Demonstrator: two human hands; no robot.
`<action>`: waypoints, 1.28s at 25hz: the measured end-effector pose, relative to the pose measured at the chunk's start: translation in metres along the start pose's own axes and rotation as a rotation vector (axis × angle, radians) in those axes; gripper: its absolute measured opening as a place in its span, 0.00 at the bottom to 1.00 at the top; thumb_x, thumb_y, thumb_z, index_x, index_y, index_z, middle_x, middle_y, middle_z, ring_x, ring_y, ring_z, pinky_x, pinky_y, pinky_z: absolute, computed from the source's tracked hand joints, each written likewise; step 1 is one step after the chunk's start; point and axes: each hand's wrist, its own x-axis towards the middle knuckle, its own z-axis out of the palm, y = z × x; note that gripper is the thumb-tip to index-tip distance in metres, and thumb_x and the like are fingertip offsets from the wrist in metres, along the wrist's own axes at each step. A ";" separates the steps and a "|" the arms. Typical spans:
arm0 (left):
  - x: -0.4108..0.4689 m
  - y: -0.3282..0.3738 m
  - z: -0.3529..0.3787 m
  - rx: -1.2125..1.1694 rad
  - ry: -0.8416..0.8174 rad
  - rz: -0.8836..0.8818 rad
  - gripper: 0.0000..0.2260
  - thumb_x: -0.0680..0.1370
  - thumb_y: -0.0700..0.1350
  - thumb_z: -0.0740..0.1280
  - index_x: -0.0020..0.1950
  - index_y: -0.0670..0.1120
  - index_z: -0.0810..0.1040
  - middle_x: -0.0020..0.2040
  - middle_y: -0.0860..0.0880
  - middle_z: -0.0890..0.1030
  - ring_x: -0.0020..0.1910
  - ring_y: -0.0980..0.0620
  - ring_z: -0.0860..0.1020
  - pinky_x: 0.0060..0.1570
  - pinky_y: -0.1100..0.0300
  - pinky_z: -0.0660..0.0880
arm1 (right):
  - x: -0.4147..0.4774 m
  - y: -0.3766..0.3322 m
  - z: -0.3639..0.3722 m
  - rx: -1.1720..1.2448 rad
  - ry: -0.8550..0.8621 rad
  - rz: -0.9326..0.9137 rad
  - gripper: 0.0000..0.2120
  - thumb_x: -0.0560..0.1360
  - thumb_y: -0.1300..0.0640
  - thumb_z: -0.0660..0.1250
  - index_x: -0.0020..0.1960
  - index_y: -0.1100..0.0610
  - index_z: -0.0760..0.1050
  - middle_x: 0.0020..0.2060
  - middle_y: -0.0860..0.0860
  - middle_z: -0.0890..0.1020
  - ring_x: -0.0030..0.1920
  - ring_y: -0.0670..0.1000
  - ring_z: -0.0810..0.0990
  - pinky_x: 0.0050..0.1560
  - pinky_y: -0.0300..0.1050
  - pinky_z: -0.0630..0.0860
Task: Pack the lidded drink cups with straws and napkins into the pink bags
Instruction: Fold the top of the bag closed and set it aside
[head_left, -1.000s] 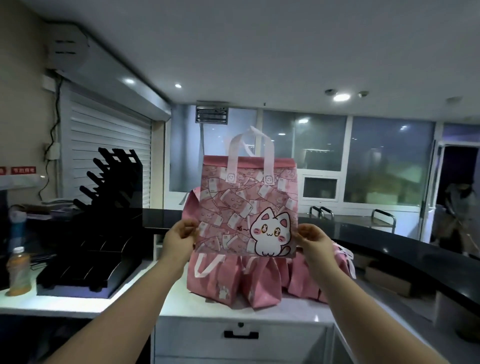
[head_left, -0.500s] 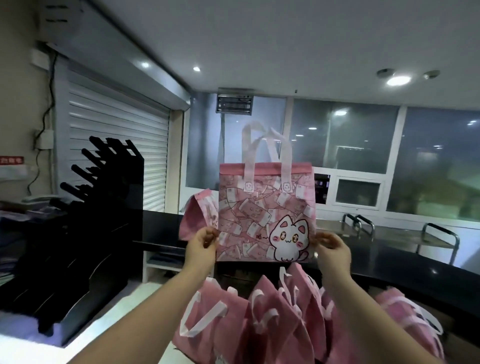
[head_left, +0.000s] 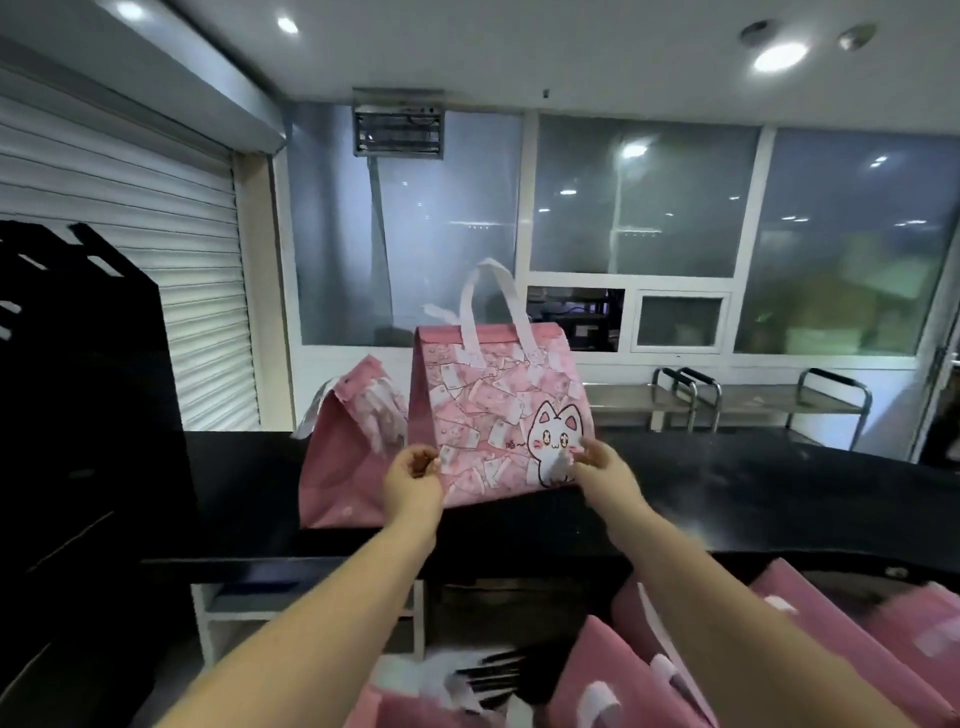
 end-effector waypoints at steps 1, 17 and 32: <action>0.008 -0.009 0.013 0.028 -0.001 0.006 0.15 0.75 0.32 0.65 0.38 0.52 0.75 0.38 0.54 0.78 0.41 0.51 0.76 0.41 0.63 0.71 | 0.008 0.010 0.018 -0.030 -0.104 0.046 0.26 0.75 0.59 0.67 0.71 0.49 0.66 0.61 0.49 0.75 0.55 0.49 0.76 0.49 0.44 0.74; 0.077 -0.083 0.055 0.339 -0.195 0.025 0.33 0.74 0.34 0.68 0.75 0.47 0.60 0.69 0.49 0.69 0.67 0.53 0.69 0.62 0.67 0.61 | 0.081 0.071 0.094 -0.162 -0.057 0.028 0.41 0.63 0.39 0.74 0.70 0.42 0.59 0.68 0.51 0.64 0.66 0.56 0.68 0.65 0.59 0.70; 0.051 -0.110 0.002 0.471 -0.099 0.029 0.12 0.70 0.39 0.75 0.35 0.48 0.74 0.33 0.53 0.77 0.34 0.55 0.75 0.34 0.64 0.68 | 0.067 0.101 0.073 -0.426 -0.097 -0.084 0.08 0.73 0.55 0.71 0.45 0.54 0.72 0.41 0.48 0.78 0.41 0.49 0.78 0.40 0.45 0.76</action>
